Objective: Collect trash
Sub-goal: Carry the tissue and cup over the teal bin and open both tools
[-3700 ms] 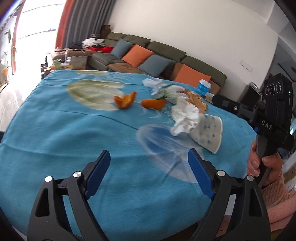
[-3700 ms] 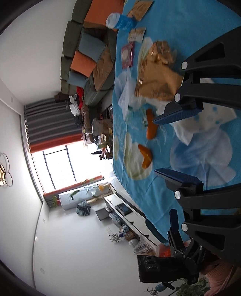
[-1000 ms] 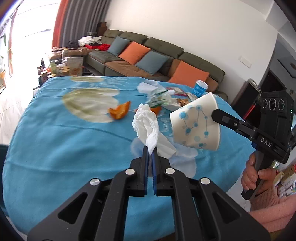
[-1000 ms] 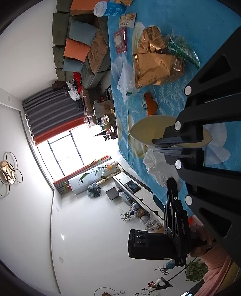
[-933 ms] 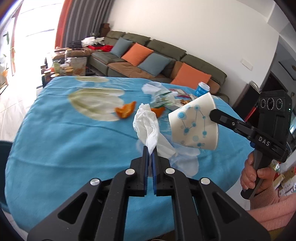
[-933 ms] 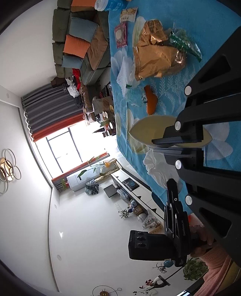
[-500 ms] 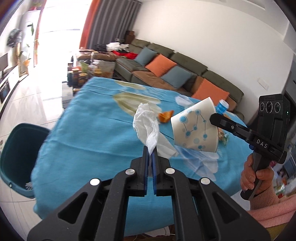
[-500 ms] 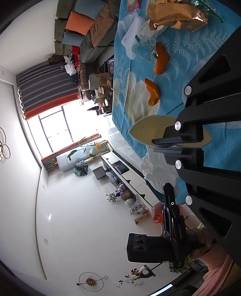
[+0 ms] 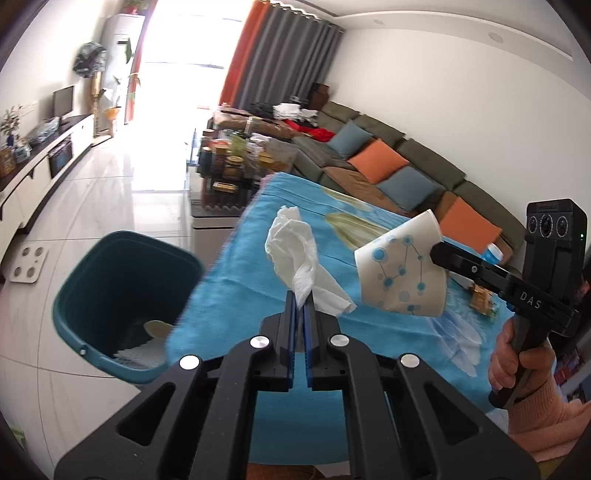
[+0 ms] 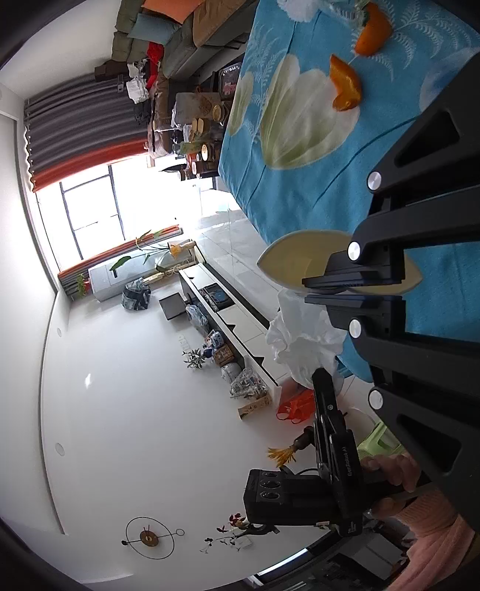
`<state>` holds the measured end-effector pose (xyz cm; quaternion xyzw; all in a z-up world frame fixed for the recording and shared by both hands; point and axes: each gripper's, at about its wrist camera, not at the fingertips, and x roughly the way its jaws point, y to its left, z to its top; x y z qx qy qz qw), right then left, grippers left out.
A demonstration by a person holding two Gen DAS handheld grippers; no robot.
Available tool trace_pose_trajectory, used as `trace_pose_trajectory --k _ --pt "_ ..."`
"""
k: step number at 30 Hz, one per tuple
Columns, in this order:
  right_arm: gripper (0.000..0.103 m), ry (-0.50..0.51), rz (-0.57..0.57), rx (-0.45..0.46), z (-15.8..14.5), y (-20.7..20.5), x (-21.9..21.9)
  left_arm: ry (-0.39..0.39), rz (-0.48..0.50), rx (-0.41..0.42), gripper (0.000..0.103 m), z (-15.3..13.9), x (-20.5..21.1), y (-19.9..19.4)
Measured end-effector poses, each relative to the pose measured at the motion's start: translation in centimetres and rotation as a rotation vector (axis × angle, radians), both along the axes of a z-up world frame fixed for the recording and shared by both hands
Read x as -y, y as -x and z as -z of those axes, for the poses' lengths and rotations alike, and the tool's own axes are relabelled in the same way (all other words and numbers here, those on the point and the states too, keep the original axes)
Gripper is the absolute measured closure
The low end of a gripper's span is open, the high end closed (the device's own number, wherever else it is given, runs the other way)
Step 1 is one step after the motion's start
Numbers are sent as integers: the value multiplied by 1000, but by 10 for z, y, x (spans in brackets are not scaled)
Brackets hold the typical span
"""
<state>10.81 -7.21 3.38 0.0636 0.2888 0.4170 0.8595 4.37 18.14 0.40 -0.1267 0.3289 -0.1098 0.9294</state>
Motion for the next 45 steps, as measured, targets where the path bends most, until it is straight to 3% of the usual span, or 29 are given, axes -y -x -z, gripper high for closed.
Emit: trace_pose_trajectory --k 18,32,45 --pt "100 31 -158 -36 0 -38 -108 5 -249 -64 99 19 -101 1" --pt "100 79 -216 -81 20 -62 -185 14 -344 -156 99 50 -137 -19" --pt "98 182 -203 -164 56 -82 -235 10 -394 -220 97 74 -142 -45"
